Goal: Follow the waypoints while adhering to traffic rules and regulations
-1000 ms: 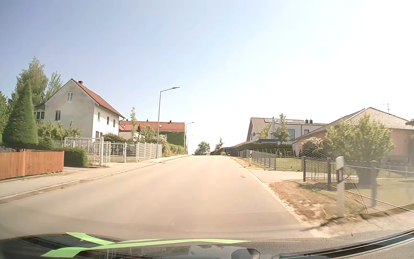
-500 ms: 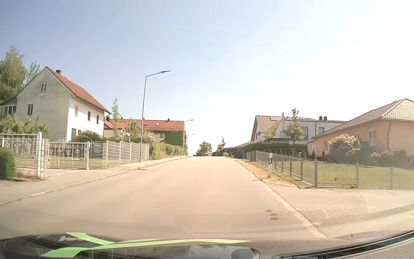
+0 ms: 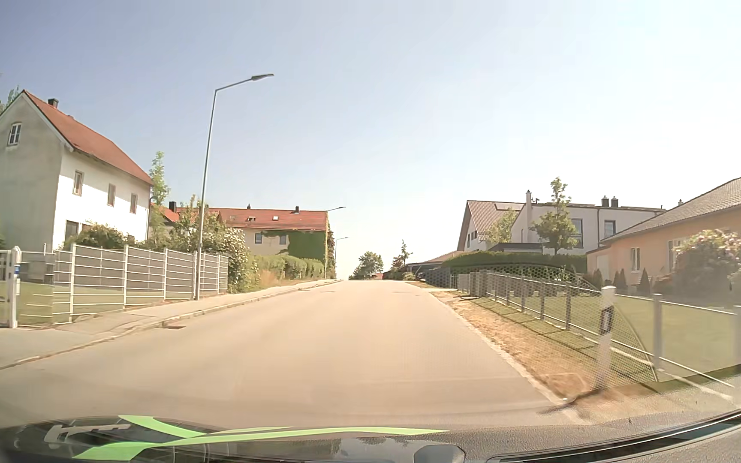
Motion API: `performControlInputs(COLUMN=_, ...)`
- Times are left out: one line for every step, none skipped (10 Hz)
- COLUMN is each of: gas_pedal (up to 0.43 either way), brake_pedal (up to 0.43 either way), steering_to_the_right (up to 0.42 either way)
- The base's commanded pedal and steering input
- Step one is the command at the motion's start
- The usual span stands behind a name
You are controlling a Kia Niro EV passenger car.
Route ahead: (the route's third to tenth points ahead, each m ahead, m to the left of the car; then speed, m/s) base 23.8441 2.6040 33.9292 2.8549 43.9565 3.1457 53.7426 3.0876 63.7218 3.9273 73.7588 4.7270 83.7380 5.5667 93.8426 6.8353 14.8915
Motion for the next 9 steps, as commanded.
performControlInputs(gas_pedal=0.228, brake_pedal=0.000, steering_to_the_right=-0.006)
performControlInputs(gas_pedal=0.220, brake_pedal=0.000, steering_to_the_right=-0.006)
performControlInputs(gas_pedal=0.220, brake_pedal=0.000, steering_to_the_right=-0.006)
performControlInputs(gas_pedal=0.220, brake_pedal=0.000, steering_to_the_right=-0.006)
performControlInputs(gas_pedal=0.220, brake_pedal=0.000, steering_to_the_right=-0.006)
performControlInputs(gas_pedal=0.209, brake_pedal=0.000, steering_to_the_right=-0.005)
performControlInputs(gas_pedal=0.189, brake_pedal=0.000, steering_to_the_right=-0.005)
performControlInputs(gas_pedal=0.189, brake_pedal=0.000, steering_to_the_right=-0.005)
performControlInputs(gas_pedal=0.189, brake_pedal=0.000, steering_to_the_right=-0.005)
